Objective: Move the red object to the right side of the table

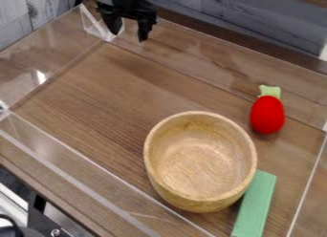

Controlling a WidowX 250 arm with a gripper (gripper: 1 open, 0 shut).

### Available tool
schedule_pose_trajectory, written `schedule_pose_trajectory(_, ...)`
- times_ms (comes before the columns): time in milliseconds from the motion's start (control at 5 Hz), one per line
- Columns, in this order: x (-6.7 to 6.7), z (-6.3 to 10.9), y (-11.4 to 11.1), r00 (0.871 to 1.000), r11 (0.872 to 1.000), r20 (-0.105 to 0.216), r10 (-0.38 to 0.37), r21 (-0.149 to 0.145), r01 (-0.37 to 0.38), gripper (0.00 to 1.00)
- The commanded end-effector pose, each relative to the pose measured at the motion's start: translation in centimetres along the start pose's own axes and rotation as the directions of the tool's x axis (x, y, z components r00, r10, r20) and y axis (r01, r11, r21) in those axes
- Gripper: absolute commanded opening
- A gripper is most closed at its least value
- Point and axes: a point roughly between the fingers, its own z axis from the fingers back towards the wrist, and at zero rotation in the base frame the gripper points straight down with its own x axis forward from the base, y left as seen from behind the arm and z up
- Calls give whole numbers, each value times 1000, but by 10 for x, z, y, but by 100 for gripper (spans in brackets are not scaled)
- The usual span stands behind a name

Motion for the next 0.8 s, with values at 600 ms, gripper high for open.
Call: schedule_pose_trajectory(600, 13, 38, -16, 993, 1000, 117, 20, 21, -22, 100)
